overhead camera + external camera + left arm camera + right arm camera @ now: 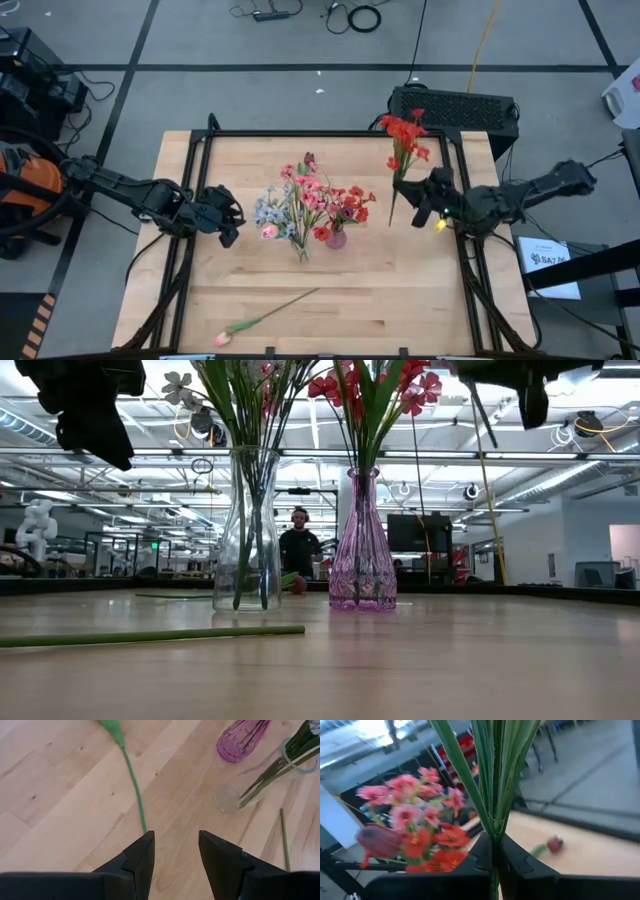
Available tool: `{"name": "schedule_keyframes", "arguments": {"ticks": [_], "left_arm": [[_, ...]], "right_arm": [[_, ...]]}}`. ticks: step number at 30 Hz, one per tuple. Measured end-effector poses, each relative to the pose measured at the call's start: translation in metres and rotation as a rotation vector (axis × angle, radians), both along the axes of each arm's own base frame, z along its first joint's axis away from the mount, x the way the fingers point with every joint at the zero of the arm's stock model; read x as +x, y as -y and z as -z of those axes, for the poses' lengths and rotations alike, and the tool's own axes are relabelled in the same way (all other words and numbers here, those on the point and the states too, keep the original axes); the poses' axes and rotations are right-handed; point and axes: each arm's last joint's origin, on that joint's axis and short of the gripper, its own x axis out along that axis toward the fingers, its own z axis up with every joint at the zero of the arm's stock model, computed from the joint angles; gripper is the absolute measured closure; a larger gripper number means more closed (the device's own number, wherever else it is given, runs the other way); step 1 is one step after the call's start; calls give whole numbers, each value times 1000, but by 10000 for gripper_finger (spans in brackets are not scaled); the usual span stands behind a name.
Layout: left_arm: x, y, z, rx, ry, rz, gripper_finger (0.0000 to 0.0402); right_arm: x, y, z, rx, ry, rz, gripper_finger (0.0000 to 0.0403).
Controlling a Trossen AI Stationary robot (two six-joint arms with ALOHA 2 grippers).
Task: Sort flowers into vase by color
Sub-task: Put the red flowers into the purple vase
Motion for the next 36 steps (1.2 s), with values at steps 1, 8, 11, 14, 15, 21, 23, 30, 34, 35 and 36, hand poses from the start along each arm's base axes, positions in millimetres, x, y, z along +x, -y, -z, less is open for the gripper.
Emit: {"name": "schedule_keyframes", "arguments": {"ticks": [1,8,11,14,15,21,23,30,34,35,36], "left_arm": [[0,0,0,0,0,0,242],[0,0,0,8,3,-6,242],[0,0,0,8,4,-7,242],[0,0,0,9,3,-7,242],[0,0,0,10,3,-5,242],[0,0,0,21,0,9,242],[0,0,0,21,0,9,242],[0,0,0,19,1,7,242],[0,0,0,18,4,7,242],[0,0,0,18,4,6,242],[0,0,0,18,5,6,242]], "right_arm": [[3,-4,1,-22,15,-10,403],[19,-28,33,-136,197,-96,403],[20,-35,52,-194,271,-163,402],[24,-41,62,-289,308,-200,402],[28,-43,65,-326,300,-208,402],[61,-57,78,-568,151,-284,402],[69,-58,76,-593,154,-275,402],[80,-51,59,-716,212,-165,402],[87,-43,55,-725,254,-212,402],[88,-41,55,-718,255,-220,402],[91,-40,56,-708,244,-222,402]]}}
